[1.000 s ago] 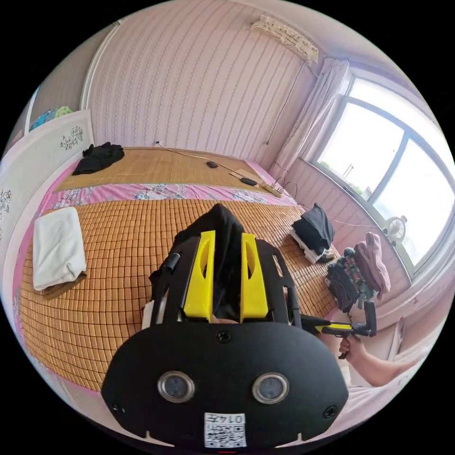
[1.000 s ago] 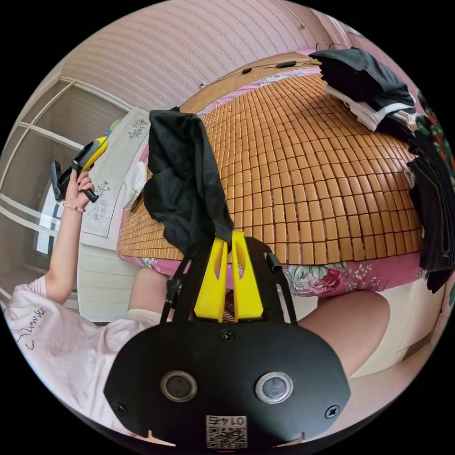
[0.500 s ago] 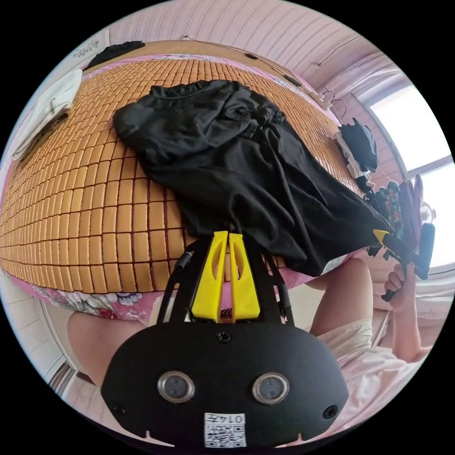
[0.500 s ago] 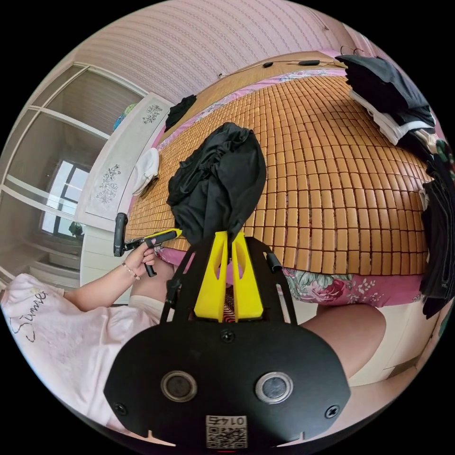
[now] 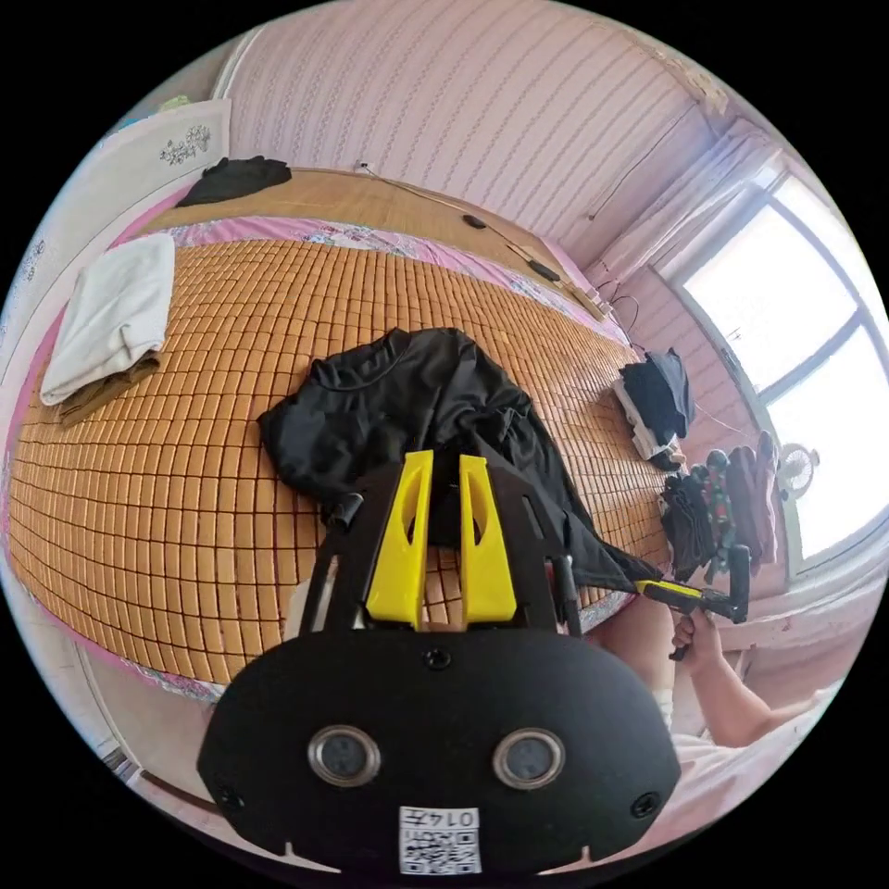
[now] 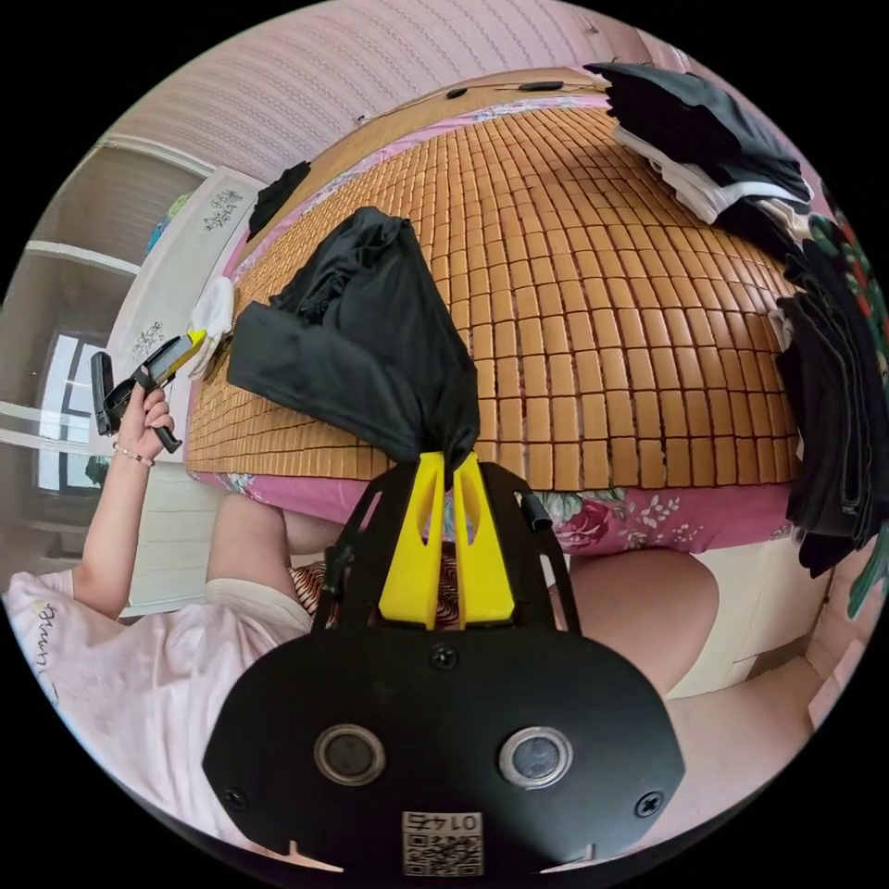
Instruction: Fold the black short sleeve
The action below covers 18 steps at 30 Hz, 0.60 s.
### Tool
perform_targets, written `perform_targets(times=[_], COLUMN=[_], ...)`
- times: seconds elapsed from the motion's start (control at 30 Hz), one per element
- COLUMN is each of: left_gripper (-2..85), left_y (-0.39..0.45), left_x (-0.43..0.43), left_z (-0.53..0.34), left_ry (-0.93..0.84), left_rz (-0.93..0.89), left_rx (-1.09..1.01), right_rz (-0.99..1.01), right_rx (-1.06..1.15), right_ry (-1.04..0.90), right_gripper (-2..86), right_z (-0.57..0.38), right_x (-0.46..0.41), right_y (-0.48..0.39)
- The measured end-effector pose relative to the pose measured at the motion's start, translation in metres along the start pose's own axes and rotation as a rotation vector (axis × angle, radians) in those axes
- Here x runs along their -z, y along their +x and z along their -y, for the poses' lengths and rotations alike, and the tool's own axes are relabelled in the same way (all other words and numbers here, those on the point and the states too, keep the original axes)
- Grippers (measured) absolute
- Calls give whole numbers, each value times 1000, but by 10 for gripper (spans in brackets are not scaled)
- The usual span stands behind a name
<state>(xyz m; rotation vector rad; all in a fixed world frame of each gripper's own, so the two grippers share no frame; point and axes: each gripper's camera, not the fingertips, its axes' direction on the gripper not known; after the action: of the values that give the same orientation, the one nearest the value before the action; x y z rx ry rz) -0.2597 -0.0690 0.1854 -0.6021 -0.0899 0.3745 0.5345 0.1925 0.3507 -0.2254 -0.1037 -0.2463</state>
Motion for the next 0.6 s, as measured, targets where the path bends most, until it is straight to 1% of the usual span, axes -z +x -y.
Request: perform_targets(times=[0.07, 0.2, 0.43, 0.53, 0.6], left_gripper=[47, 47, 69, 74, 53], left_y=[-3, -5, 17, 19, 13], left_x=[-5, -28, -40, -64, -81], left_z=[-19, -50, -34, -28, -35], left_ry=[-23, -170, -152, -247, -340], left_rz=[14, 92, 154, 204, 237], left_rx=[-7, -61, -157, -188, -195], right_rz=[-14, -57, -60, -50, -47], right_rx=[4, 6, -44, -65, -75], right_ry=[-26, -30, 22, 22, 3], right_gripper=[25, 54, 88, 107, 110], right_z=[-2, -10, -25, -32, -36], right_x=[-2, 7, 33, 39, 38], right_y=[3, 10, 34, 46, 53])
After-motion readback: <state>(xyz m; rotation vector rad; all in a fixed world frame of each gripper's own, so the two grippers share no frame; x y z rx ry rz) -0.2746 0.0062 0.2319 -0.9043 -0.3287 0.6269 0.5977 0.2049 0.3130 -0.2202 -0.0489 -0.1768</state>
